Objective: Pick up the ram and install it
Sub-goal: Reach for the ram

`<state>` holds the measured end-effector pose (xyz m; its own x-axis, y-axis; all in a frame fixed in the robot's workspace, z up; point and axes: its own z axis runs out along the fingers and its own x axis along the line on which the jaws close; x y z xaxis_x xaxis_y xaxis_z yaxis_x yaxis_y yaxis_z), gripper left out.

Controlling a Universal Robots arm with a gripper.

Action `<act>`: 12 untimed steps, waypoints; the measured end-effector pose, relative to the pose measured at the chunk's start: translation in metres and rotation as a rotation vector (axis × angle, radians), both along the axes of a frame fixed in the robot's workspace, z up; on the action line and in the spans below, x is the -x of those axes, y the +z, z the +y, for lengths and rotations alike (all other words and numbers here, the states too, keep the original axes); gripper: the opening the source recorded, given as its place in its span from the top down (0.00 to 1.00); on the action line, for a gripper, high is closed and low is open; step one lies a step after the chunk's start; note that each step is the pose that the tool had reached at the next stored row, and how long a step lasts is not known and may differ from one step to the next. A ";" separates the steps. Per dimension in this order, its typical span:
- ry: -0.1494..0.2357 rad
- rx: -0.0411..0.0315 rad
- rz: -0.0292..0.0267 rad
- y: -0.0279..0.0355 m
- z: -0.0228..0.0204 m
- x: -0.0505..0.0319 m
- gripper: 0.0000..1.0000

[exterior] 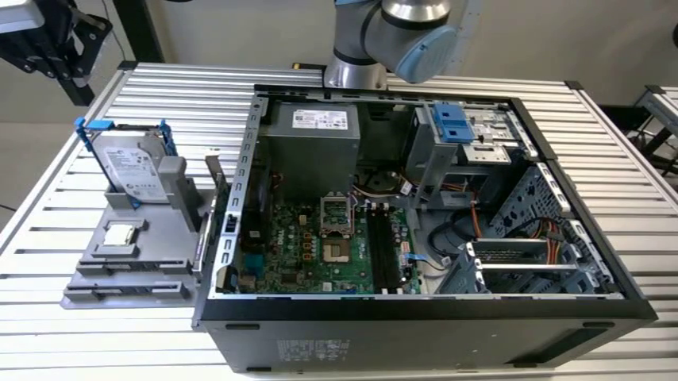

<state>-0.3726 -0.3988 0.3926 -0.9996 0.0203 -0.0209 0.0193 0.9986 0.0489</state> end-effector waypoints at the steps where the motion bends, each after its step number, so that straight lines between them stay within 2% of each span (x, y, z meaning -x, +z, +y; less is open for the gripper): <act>1: 0.000 0.0000 0.0001 0.0000 0.0000 0.0000 1.00; 8: 0.000 -0.0001 0.0000 0.0000 -0.0004 0.0003 1.00; 12: 0.000 -0.0001 0.0000 -0.0001 -0.0045 0.0002 1.00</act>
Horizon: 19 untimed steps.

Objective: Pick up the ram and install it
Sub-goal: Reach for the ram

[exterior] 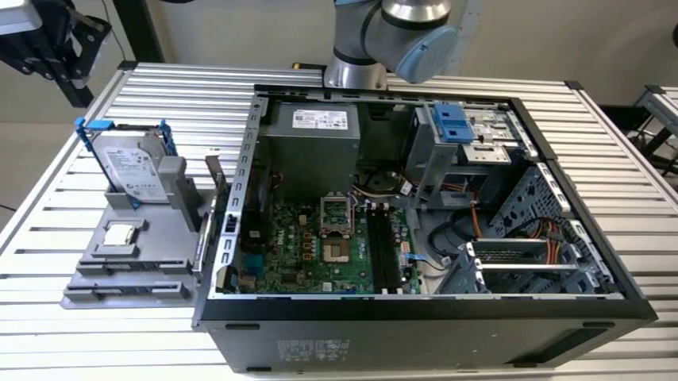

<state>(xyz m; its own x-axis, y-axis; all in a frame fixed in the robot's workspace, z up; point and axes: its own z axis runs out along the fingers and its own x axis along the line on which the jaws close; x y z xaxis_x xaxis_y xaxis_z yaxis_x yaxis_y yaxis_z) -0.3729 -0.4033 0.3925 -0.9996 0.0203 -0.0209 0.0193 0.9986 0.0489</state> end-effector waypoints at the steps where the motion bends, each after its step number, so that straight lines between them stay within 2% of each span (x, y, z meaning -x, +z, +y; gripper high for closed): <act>1: 0.000 0.0001 0.0000 0.0000 -0.0015 0.0000 1.00; 19: 0.000 0.0000 0.0000 -0.0006 -0.0318 0.0000 1.00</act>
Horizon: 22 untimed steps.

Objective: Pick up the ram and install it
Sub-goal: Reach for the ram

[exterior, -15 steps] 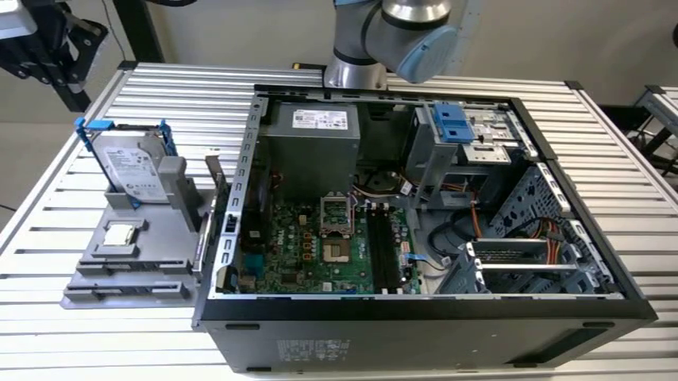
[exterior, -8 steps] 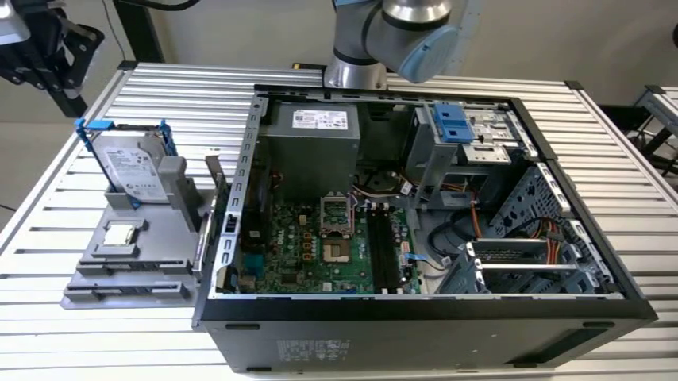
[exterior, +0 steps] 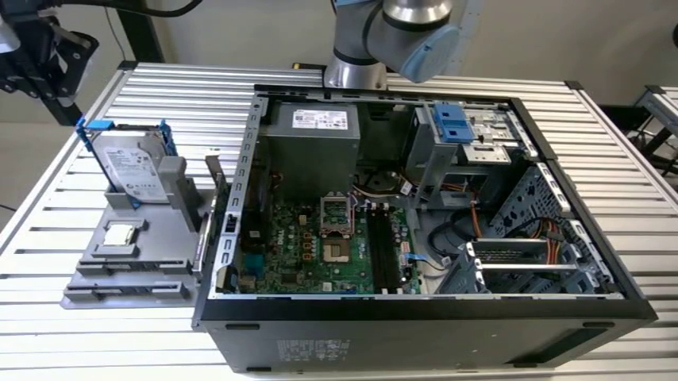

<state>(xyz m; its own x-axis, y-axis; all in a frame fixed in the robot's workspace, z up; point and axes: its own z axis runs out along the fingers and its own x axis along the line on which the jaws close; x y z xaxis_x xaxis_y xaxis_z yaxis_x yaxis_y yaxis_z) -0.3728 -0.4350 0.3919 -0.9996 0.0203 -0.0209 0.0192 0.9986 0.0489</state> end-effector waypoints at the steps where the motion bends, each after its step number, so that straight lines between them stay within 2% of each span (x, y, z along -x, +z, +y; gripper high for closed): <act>1: 0.000 0.0000 0.0000 -0.0001 -0.0023 0.0000 1.00; 4: 0.000 -0.0001 0.0000 -0.0003 -0.0099 0.0000 1.00; 11: 0.000 0.0000 0.0026 -0.0009 -0.0316 -0.0006 1.00; 22: 0.000 0.0000 0.0096 -0.0019 -0.0721 -0.0045 1.00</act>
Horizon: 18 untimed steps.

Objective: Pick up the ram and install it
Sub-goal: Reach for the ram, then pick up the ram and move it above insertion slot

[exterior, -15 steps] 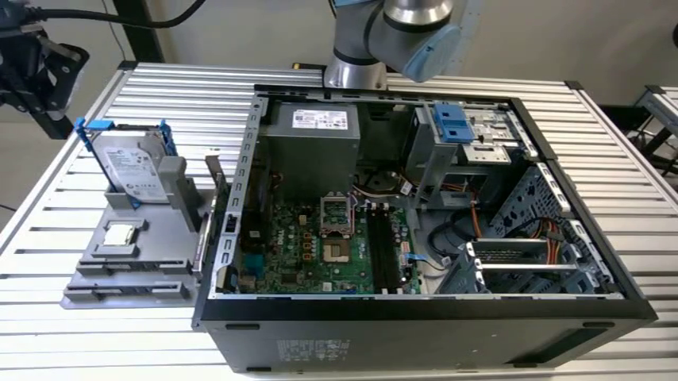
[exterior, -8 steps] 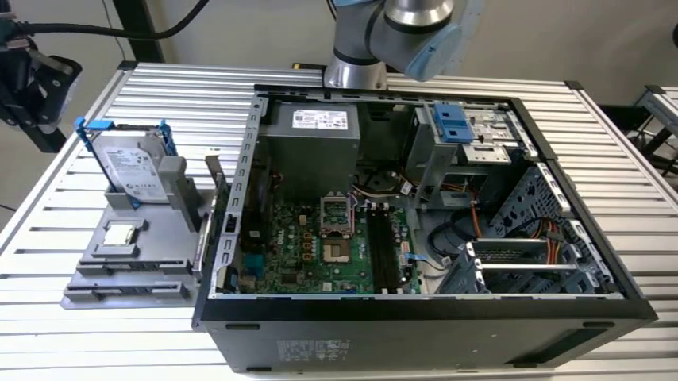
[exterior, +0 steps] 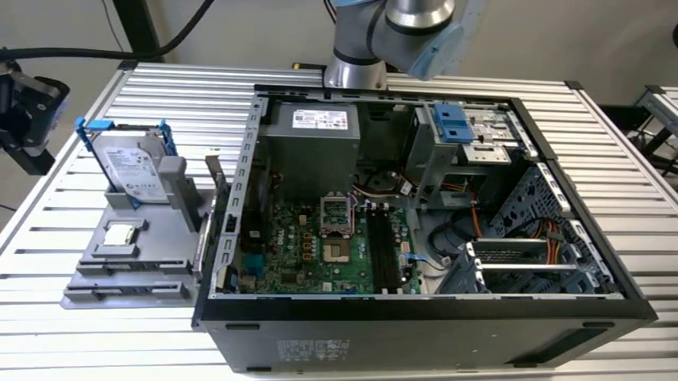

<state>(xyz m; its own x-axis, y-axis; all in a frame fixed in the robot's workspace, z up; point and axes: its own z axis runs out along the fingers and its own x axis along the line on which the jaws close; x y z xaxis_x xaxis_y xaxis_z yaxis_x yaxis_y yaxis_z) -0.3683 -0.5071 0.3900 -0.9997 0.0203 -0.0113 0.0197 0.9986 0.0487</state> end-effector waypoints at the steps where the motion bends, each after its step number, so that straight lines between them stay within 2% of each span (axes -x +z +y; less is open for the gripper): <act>1: 0.000 0.0000 0.0004 -0.0001 -0.0036 -0.0003 1.00; 6: 0.000 0.0001 0.0019 -0.0006 -0.0229 -0.0015 1.00; 8: 0.000 0.0001 0.0019 -0.0008 -0.0270 -0.0017 1.00; 9: 0.000 0.0000 0.0019 -0.0009 -0.0282 -0.0018 1.00; 18: 0.000 0.0000 0.0018 -0.0009 -0.0285 -0.0018 1.00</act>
<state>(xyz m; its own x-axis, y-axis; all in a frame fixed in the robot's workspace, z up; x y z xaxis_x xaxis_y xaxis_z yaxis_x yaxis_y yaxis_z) -0.3665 -0.5356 0.3891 -0.9997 0.0203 -0.0095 0.0198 0.9986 0.0487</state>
